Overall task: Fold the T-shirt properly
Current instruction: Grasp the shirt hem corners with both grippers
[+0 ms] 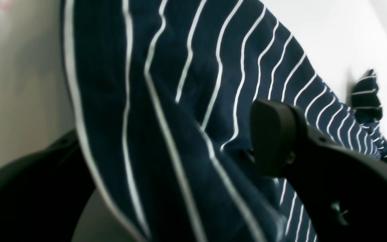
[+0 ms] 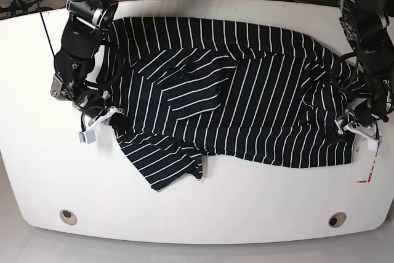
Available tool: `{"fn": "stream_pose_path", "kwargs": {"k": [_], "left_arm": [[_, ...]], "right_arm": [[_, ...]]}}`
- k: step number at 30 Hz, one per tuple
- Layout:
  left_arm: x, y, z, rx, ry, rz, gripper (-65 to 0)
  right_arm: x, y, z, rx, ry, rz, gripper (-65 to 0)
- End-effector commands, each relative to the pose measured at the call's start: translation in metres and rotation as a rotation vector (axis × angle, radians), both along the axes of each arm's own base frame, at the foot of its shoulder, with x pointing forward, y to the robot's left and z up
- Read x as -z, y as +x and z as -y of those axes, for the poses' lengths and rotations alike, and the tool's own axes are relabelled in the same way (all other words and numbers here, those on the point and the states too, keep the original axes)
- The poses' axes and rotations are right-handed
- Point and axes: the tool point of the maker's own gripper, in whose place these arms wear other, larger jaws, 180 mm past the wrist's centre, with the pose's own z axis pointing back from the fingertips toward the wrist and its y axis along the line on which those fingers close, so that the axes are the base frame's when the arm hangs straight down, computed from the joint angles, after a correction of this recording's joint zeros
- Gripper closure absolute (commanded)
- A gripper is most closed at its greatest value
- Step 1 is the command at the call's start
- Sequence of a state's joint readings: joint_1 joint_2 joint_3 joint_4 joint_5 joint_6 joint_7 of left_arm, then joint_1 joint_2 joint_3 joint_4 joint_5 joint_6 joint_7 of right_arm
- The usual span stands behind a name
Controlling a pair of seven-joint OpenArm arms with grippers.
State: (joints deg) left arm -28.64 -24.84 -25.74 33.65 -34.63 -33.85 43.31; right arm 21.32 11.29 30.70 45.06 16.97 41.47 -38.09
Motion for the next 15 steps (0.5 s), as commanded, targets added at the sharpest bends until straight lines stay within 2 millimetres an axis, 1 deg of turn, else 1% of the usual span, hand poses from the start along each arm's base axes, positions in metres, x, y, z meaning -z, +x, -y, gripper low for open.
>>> {"fn": "stream_pose_path", "kwargs": {"k": [1, 4, 5, 7, 10, 11, 13, 15], "left_arm": [[-0.034, 0.022, -0.013, -0.034, 0.009, 0.103, -43.8], [-0.037, 0.029, -0.018, -0.097, -0.001, 0.116, -33.9], [-0.035, 0.030, -0.019, -0.120, -0.006, 0.111, -31.8], [-0.033, 0.031, -0.021, -0.141, -0.009, 0.097, -31.9], [-0.031, 0.030, -0.020, -0.141, -0.008, 0.085, -34.0], [-0.029, 0.030, -0.017, -0.127, 0.000, 0.077, -35.1], [-0.022, 0.031, -0.003, -0.066, 0.037, 0.046, -37.8], [-0.018, 0.030, 0.004, -0.034, 0.055, 0.030, -37.9]], "right_arm": [[0.018, -0.018, 0.008, -0.038, -0.075, -0.115, -3.3], [0.018, -0.018, 0.008, -0.037, -0.072, -0.113, -3.3], [0.018, -0.018, 0.009, -0.037, -0.074, -0.113, -3.3], [0.017, -0.018, 0.010, -0.035, -0.077, -0.113, -3.3], [0.017, -0.018, 0.010, -0.035, -0.077, -0.113, -3.3], [0.017, -0.018, 0.010, -0.035, -0.077, -0.113, -3.3], [0.017, -0.018, 0.010, -0.035, -0.077, -0.113, -3.3], [0.017, -0.018, 0.010, -0.035, -0.077, -0.113, -3.3]]}}
